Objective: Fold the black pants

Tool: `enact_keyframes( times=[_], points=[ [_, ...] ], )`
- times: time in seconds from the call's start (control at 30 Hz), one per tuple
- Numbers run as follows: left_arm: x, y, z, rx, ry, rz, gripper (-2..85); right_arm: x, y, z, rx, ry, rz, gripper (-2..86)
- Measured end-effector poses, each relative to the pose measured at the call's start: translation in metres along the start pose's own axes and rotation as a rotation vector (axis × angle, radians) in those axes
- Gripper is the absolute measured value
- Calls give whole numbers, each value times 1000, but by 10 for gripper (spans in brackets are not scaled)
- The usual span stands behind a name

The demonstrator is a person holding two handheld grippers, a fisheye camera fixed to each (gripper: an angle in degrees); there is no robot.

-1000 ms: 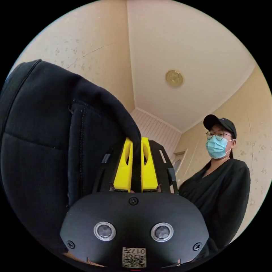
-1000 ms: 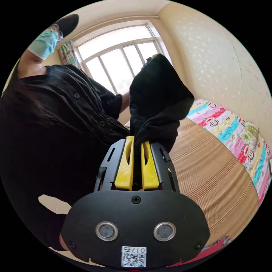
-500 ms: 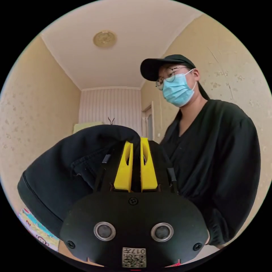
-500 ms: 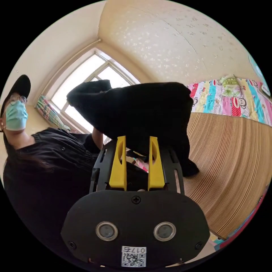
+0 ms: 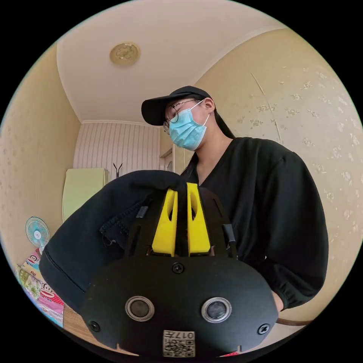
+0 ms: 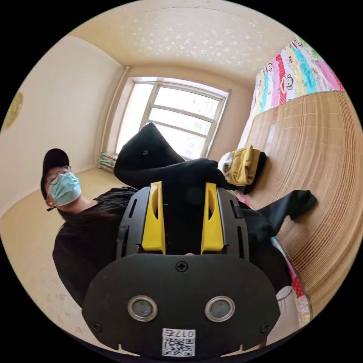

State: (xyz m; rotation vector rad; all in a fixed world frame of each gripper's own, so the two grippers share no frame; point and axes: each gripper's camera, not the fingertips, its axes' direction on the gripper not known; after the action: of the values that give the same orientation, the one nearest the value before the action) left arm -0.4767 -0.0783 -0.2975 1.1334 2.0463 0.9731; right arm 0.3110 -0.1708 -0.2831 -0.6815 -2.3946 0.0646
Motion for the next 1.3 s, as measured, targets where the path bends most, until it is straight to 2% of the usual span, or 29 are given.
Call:
enact_keyframes(
  times=[0.17,0.27,0.33,0.43,0.47,0.53,0.6,0.67,0.73,0.8,0.9,1.0,1.07,1.1,1.17,1.2,1.27,1.3],
  points=[
    [-12,8,36,-6,120,7,42,50,-29,-17,-70,-188,114,164],
    [-19,4,59,-58,158,10,42,53,-39,-44,-19,-233,79,167],
    [-21,0,70,-101,167,11,42,48,-41,-71,35,-212,45,171],
    [-28,-7,87,-184,167,-19,43,52,-47,-111,47,-5,83,178],
    [-35,-9,95,-222,167,-49,43,59,-53,-117,9,57,112,181],
    [-49,-12,110,-291,155,-119,43,74,-66,-111,-87,41,139,185],
    [-64,-12,124,-354,136,-187,44,95,-80,-87,-203,-63,162,187],
    [-80,-10,142,-443,132,-242,45,127,-87,-26,-404,-207,228,187],
    [-91,-6,155,-522,127,-278,45,146,-77,28,-599,-259,285,184],
    [-102,-5,163,-596,123,-312,45,153,-66,56,-651,-338,301,175],
    [-108,-13,155,-624,91,-327,43,142,-63,38,-513,-417,224,120],
    [-98,-26,130,-637,-32,-309,42,96,-67,-31,-244,-325,55,82],
    [-88,-38,98,-555,-153,-323,41,47,-66,-96,5,-330,-101,75],
    [-89,-40,89,-529,-176,-343,41,32,-66,-112,71,-322,-154,74],
    [-99,-48,47,-457,-336,-410,41,-33,-76,-169,293,-142,-344,73],
    [-104,-51,36,-457,-396,-419,42,-49,-82,-179,336,-69,-380,73],
    [-160,-54,-18,-495,-683,-571,46,-94,-135,-203,422,245,-487,74],
    [-181,-51,-34,-511,-775,-639,47,-100,-154,-206,434,321,-489,75]
  ],
)
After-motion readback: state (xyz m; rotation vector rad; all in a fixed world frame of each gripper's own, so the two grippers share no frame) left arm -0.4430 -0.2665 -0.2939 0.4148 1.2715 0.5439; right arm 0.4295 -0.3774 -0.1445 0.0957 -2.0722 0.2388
